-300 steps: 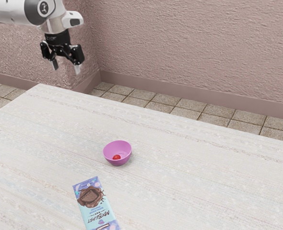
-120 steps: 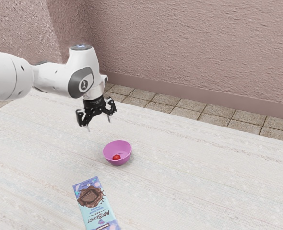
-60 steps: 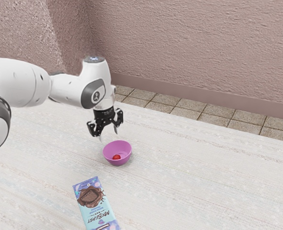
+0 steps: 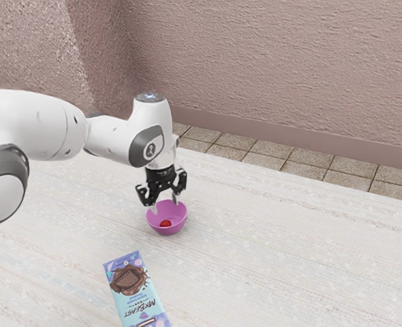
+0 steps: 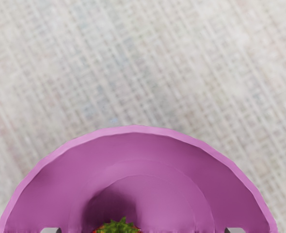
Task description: Take strawberry from the bowl
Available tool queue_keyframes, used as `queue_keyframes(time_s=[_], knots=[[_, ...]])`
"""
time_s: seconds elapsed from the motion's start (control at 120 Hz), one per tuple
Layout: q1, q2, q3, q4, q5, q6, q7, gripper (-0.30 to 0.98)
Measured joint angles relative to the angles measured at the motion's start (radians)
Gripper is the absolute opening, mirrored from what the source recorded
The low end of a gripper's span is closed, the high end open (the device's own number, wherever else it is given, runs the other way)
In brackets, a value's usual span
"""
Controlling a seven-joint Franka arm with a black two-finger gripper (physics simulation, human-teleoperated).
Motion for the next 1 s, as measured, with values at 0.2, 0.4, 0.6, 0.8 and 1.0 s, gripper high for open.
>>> queue_keyframes(time_s=[0.2,0.4,0.6,0.8,1.0], knots=[[-0.003,0.032,0.0,0.003,-0.021,0.006,0.002,0.4],[-0.013,0.034,0.0,0.0,-0.033,0.011,0.002,0.4],[-0.012,0.039,0.0,-0.005,-0.042,0.013,0.002,0.37],[-0.01,0.044,0.0,-0.005,-0.05,0.015,0.002,0.31],[-0.013,0.044,0.0,-0.003,-0.072,0.016,0.001,0.28]])
